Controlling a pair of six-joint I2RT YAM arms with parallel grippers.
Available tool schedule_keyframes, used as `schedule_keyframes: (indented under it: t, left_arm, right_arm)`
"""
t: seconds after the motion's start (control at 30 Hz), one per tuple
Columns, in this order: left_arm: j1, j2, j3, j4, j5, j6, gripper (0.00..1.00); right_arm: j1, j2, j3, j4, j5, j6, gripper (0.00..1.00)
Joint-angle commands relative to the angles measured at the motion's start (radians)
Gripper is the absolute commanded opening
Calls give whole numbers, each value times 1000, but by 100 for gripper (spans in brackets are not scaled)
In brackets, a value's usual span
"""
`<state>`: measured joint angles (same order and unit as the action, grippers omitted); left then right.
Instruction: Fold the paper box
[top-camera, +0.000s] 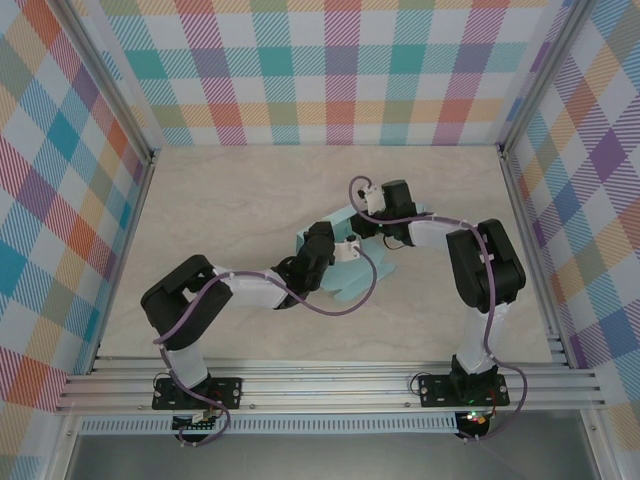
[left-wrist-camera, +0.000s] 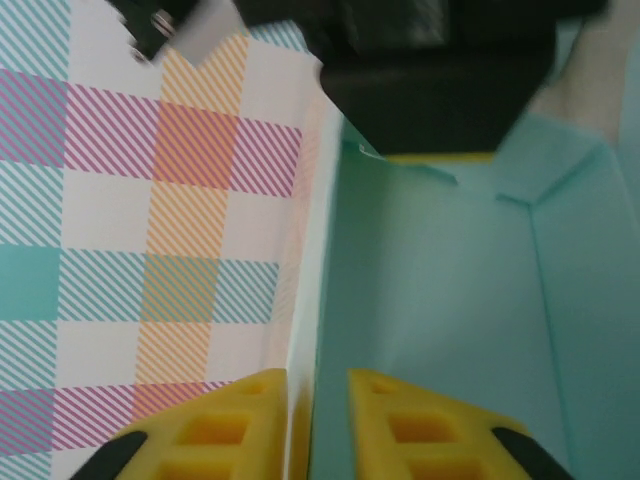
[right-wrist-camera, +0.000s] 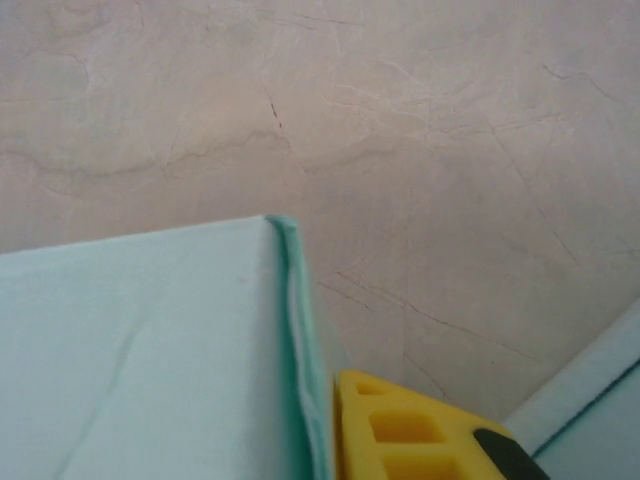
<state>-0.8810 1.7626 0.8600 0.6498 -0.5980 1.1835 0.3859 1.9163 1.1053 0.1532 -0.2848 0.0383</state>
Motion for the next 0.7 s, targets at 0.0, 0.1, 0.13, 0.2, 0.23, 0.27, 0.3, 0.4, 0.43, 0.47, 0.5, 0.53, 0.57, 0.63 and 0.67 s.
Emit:
schedule_keyframes:
  t: [0.0, 0.1, 0.13, 0.2, 0.23, 0.27, 0.3, 0.4, 0.43, 0.47, 0.5, 0.53, 0.57, 0.63, 0.67]
  left_arm:
    - [-3, -97, 15, -71, 41, -197, 40]
    - [-3, -184, 3, -84, 21, -339, 60]
    - [-3, -220, -5, -93, 12, -394, 67]
    - [-3, -296, -28, -117, 8, -504, 77]
    - [-1, -338, -42, -135, 10, -560, 81]
    - [-2, -378, -52, -158, 2, -618, 85]
    - [-1, -410, -61, -178, -13, -668, 90]
    - [9, -522, -80, -276, -60, -883, 100]
    - [18, -558, -87, -316, -72, -973, 100]
    - [28, -603, -92, -367, -81, -1073, 100]
    - [41, -635, -95, -414, -87, -1154, 100]
    - [56, -668, -96, -469, -92, -1237, 100]
    - [71, -697, -93, -521, -93, -1321, 100]
    - [103, -733, -73, -644, -70, -1445, 100]
    - [119, -749, -59, -695, -40, -1486, 100]
  right_arm:
    - [34, -55, -44, 49, 143, -25, 8]
    - [52, -87, -78, 72, 208, -19, 1]
    - [56, -100, -91, 81, 218, -14, 0]
    - [64, -123, -119, 106, 238, -1, 0]
    - [65, -134, -131, 113, 242, 6, 0]
    - [67, -145, -139, 117, 245, 14, 0]
    - [67, -153, -146, 120, 248, 22, 0]
    - [68, -177, -162, 122, 257, 48, 0]
    - [68, -188, -166, 120, 246, 56, 0]
    - [68, -196, -166, 114, 232, 66, 0]
    - [68, -201, -161, 104, 218, 74, 0]
    - [69, -201, -154, 91, 202, 81, 0]
    - [68, -201, -148, 81, 200, 95, 0]
    - [68, -197, -141, 70, 210, 128, 0]
    - [68, -196, -139, 68, 201, 136, 0]
